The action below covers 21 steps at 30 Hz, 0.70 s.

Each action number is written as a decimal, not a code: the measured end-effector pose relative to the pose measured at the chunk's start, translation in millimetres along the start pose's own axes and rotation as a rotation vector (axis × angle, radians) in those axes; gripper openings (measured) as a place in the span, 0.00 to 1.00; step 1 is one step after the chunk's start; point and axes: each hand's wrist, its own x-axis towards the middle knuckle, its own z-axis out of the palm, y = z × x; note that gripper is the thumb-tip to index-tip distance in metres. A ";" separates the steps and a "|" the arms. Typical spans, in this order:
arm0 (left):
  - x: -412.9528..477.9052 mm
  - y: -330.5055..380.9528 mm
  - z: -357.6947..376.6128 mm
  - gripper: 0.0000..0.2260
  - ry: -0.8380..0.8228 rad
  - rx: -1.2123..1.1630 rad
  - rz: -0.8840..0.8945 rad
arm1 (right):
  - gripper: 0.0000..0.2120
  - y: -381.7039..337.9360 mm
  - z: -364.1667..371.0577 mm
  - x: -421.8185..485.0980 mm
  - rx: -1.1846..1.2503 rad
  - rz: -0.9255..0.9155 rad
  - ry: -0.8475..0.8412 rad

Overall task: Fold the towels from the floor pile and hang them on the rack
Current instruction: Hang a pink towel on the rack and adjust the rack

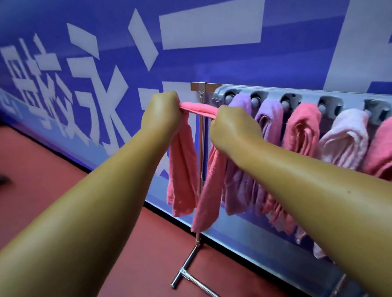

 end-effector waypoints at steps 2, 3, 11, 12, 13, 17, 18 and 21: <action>13.6 0.8 3.6 0.05 0.025 -0.029 -0.012 | 0.15 -1.7 5.6 11.0 -0.004 -0.042 0.041; 19.9 1.7 5.6 0.05 0.035 -0.045 -0.017 | 0.16 -1.9 7.3 16.6 -0.004 -0.053 0.065; 66.6 18.8 17.5 0.07 0.064 -0.087 0.007 | 0.13 -7.7 8.3 53.9 0.045 0.004 0.156; 71.1 22.1 18.4 0.07 0.062 -0.082 0.007 | 0.12 -8.8 6.7 56.7 0.047 0.022 0.163; 74.8 25.1 19.7 0.08 0.058 -0.074 0.006 | 0.11 -10.0 5.7 60.1 0.055 0.037 0.171; 85.5 35.7 30.0 0.10 -0.019 -0.003 -0.027 | 0.11 -14.2 7.5 73.8 0.091 0.115 0.152; 86.6 38.6 35.2 0.10 -0.066 0.025 -0.045 | 0.14 -14.2 10.2 76.7 0.071 0.161 0.168; 84.2 40.8 58.4 0.08 -0.202 0.071 -0.091 | 0.20 -11.3 15.8 81.3 -0.011 0.221 0.149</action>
